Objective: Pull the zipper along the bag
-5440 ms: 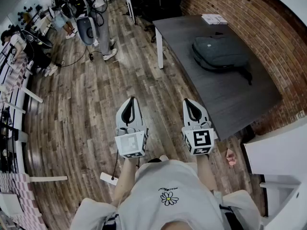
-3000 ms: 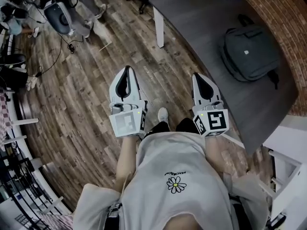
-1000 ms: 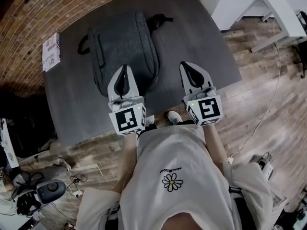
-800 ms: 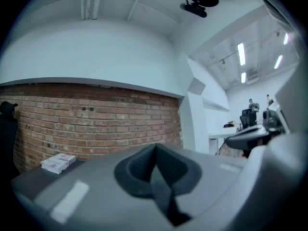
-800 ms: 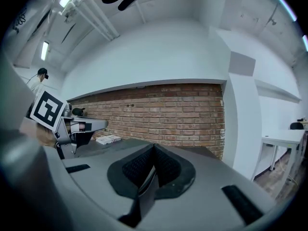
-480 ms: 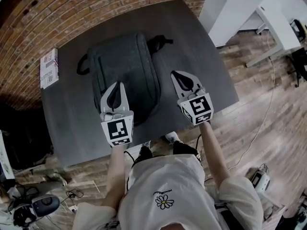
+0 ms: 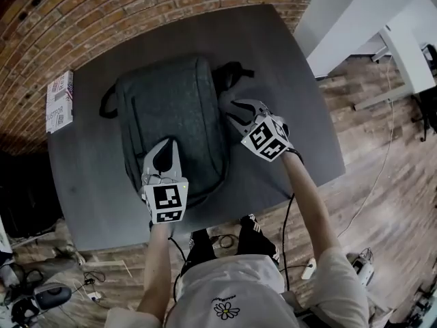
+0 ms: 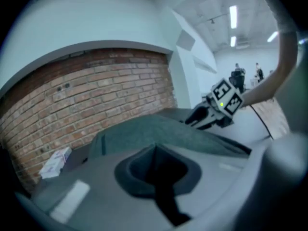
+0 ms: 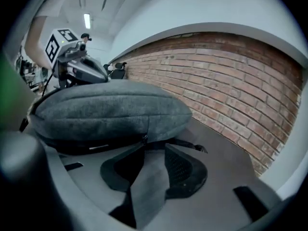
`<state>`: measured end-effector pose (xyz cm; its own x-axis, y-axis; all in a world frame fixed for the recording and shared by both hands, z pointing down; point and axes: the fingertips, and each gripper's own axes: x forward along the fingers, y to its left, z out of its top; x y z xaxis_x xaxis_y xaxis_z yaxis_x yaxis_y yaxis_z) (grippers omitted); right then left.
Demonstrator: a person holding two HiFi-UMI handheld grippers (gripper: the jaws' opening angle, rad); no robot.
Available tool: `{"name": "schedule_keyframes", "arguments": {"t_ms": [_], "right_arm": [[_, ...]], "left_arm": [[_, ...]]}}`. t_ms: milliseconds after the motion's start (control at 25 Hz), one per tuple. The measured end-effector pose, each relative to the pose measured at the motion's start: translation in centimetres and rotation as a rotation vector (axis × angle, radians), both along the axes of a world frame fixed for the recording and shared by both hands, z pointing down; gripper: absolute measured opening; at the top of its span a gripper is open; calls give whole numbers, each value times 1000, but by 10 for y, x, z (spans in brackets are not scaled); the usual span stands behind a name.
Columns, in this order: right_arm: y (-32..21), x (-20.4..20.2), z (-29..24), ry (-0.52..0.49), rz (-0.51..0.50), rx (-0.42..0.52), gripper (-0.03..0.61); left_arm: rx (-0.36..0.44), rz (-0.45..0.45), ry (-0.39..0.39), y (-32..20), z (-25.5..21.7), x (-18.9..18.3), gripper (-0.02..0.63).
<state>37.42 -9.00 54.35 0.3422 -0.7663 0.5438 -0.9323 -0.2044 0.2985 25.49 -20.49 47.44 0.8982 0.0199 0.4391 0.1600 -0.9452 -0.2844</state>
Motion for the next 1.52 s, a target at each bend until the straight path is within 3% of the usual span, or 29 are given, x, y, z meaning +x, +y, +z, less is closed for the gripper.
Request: {"name": "schedule_keyframes", "arguments": {"t_ms": [200,520,680,1200,1520], "right_arm": [[-17,-2,18,-19,-157,-91,149],[-39,-9,25,10,-364,-236,124],[-37,-15,26,0,-347,-256,52],[-25,-11,19,-91,-193,-133,11],[-33,-10,28,3,-211,-172,8]], "left_arm": [[-129,19,-56,-2,9,3,-2],[-241,44,-113,-6,16,6,-2],[-259,39,-124,-8,18,7,-2],[-249,41,-119,-8,20,7,-2],[-257,45,-115,-8,21,7,-2]]}}
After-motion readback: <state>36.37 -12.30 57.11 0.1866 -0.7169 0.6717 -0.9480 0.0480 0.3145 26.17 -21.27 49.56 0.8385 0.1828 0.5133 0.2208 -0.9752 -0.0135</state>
